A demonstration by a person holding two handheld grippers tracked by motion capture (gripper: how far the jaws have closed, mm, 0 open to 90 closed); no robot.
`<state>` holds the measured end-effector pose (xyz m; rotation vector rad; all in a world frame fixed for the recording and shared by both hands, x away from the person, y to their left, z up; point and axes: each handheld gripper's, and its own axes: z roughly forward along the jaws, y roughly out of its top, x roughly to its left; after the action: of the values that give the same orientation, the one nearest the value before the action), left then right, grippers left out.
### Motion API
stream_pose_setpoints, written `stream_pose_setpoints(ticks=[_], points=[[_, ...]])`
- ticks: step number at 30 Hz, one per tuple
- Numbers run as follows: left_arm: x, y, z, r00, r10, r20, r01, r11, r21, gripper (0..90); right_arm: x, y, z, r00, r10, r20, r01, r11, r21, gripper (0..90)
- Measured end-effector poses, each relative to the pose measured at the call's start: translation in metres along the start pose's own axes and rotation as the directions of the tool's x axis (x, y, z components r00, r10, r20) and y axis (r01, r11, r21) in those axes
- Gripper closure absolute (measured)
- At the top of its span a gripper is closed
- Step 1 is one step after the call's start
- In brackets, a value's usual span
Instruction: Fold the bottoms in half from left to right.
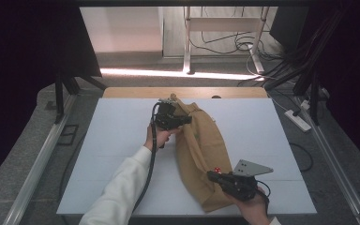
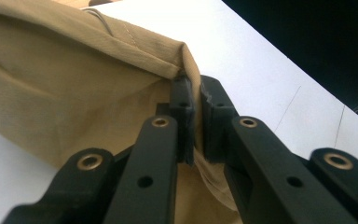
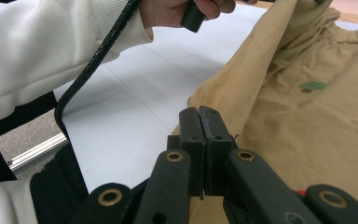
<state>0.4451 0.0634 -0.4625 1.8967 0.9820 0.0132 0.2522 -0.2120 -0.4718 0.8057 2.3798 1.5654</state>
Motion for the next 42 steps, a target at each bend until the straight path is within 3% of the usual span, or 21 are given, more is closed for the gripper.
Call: stream_pose_setpoints(ticks=[22,36,38,41,42], points=[[-0.006,-0.002,0.029,1.0,0.003,0.008,-0.003,0.9997,0.023,82.4,-0.017,-0.017,-0.012,0.9977,0.041,0.054,-0.044,0.998,0.052,89.3],[-0.019,0.0,0.046,0.9995,0.024,0.018,-0.025,0.999,0.038,80.2,-0.024,-0.026,-0.031,0.9937,0.068,0.089,-0.073,0.996,0.058,89.3],[-0.02,0.0,0.048,0.9996,0.021,0.019,-0.022,0.9992,0.032,76.1,-0.024,-0.027,-0.033,0.993,0.07,0.095,-0.076,0.995,0.057,89.3],[-0.021,0.0,0.046,0.9997,0.023,-0.004,-0.023,0.9995,0.02,57.1,-0.025,-0.03,-0.034,0.992,0.075,0.101,-0.083,0.994,0.069,88.5],[-0.021,0.001,0.044,0.9997,0.021,-0.009,-0.021,0.9997,0.012,44.1,-0.026,-0.031,-0.033,0.991,0.08,0.107,-0.089,0.993,0.079,77.1]])
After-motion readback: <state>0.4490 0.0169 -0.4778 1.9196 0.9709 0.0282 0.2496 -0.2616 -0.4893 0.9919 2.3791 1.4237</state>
